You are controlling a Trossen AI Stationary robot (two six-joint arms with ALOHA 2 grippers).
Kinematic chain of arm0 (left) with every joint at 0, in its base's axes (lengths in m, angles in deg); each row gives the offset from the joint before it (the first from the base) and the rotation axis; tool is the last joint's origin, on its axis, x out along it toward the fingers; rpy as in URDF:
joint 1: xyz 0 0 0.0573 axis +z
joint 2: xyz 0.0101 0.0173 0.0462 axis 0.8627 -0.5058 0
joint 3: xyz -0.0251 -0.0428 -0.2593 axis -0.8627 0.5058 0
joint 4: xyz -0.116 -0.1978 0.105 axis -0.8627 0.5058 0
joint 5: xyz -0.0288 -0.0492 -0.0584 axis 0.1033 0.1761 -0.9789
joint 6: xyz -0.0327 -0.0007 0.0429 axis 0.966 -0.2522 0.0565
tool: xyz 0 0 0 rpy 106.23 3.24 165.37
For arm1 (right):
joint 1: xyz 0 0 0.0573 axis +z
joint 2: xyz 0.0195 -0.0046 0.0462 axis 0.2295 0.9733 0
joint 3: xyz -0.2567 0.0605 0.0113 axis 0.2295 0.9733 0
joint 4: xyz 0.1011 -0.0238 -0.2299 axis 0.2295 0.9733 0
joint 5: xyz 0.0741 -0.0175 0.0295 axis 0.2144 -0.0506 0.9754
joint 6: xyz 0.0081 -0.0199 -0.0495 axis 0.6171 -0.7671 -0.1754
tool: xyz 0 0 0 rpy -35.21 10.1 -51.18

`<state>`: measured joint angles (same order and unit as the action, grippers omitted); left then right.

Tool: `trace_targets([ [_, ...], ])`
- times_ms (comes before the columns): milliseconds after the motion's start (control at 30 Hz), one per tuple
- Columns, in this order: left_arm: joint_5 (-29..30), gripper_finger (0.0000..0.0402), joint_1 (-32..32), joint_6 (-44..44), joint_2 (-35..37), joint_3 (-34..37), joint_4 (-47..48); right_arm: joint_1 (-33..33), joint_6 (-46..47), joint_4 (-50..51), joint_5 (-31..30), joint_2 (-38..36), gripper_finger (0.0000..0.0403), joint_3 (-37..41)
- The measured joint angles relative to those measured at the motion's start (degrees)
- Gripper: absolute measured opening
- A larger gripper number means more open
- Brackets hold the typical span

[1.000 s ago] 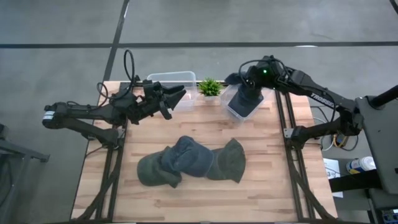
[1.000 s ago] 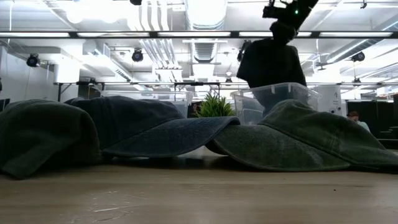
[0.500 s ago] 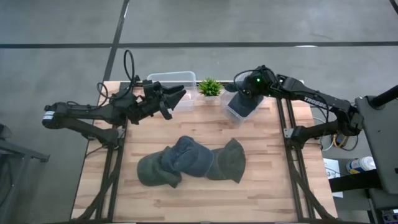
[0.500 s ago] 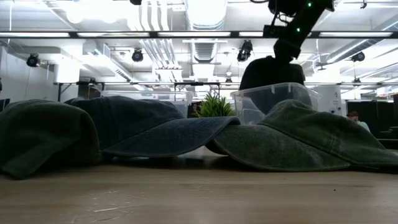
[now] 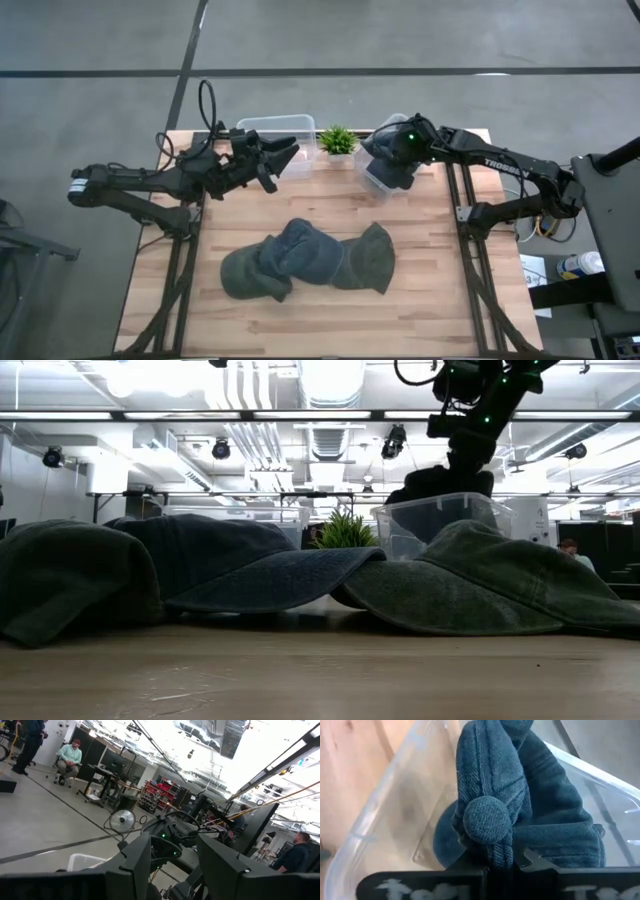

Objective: Pick and place caps into container
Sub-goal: Put the top blue cap into the right transparent container

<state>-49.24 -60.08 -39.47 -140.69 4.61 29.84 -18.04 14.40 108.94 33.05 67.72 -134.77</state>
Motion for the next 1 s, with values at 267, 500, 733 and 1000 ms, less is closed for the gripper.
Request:
trace_targets([
  [267, 0.0, 0.0153, 0.01, -0.41, 0.0, 0.0, 0.0, -0.77, -9.01, 4.97, 0.25, -0.33, 0.0008, -4.25],
  [500, 0.02, 0.0153, 0.01, -0.74, 0.0, 0.0, 0.0, -1.38, -14.41, 4.71, 0.12, -0.44, 0.0008, -6.58],
  [733, 0.02, 0.0153, 0.0, -1.3, 0.0, 0.0, 0.0, -1.38, -22.24, 5.44, 0.1, -2.48, 0.0008, -5.42],
  [1000, 0.27, 0.0153, -0.01, -1.96, 0.0, 0.0, 0.0, -1.7, -27.85, 5.81, -0.34, -4.75, 0.0008, -3.55],
])
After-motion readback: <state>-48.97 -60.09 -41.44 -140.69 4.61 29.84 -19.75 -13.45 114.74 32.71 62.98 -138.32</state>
